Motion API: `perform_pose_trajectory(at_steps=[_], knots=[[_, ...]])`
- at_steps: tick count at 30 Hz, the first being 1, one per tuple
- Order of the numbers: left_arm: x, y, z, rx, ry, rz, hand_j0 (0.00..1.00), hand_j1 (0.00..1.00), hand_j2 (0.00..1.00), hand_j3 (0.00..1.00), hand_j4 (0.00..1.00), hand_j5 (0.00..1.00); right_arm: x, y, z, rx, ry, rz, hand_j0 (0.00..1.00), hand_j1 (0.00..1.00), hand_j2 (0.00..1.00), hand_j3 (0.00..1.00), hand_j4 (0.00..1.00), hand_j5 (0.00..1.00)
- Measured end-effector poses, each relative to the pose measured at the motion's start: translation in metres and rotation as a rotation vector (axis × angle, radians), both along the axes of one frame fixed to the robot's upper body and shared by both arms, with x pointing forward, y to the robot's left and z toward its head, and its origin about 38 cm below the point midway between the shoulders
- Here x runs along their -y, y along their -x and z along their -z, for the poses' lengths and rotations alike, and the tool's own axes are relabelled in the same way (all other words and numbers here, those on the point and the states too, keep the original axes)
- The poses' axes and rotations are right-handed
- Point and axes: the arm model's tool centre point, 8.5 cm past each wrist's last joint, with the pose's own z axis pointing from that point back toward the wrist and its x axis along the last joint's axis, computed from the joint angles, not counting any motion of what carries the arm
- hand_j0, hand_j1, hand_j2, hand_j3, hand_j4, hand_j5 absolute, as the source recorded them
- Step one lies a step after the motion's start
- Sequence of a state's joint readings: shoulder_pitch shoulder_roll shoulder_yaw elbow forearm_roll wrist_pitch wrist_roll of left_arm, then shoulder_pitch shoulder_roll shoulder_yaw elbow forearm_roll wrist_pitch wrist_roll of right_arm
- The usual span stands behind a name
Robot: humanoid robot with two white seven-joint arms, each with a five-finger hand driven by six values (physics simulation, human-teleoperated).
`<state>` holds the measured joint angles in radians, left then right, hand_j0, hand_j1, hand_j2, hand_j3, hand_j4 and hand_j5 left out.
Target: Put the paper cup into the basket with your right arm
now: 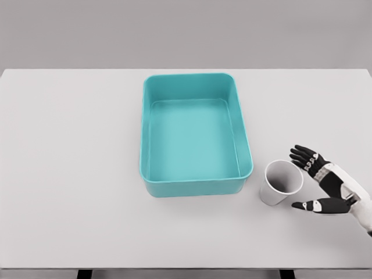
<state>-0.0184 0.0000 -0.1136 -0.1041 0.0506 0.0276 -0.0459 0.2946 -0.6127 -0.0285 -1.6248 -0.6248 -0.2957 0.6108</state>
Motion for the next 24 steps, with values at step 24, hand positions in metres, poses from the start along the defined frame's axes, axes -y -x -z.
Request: perform_pose_trajectory(at_steps=[24], knots=[[0.0, 0.0, 0.0, 0.0, 0.0, 0.0, 1.0, 1.0, 1.0, 1.0, 1.0, 1.0, -0.031, -0.009, 0.015, -0.014, -0.017, -0.053, 1.0, 1.0, 1.0, 1.0, 1.0, 1.0]])
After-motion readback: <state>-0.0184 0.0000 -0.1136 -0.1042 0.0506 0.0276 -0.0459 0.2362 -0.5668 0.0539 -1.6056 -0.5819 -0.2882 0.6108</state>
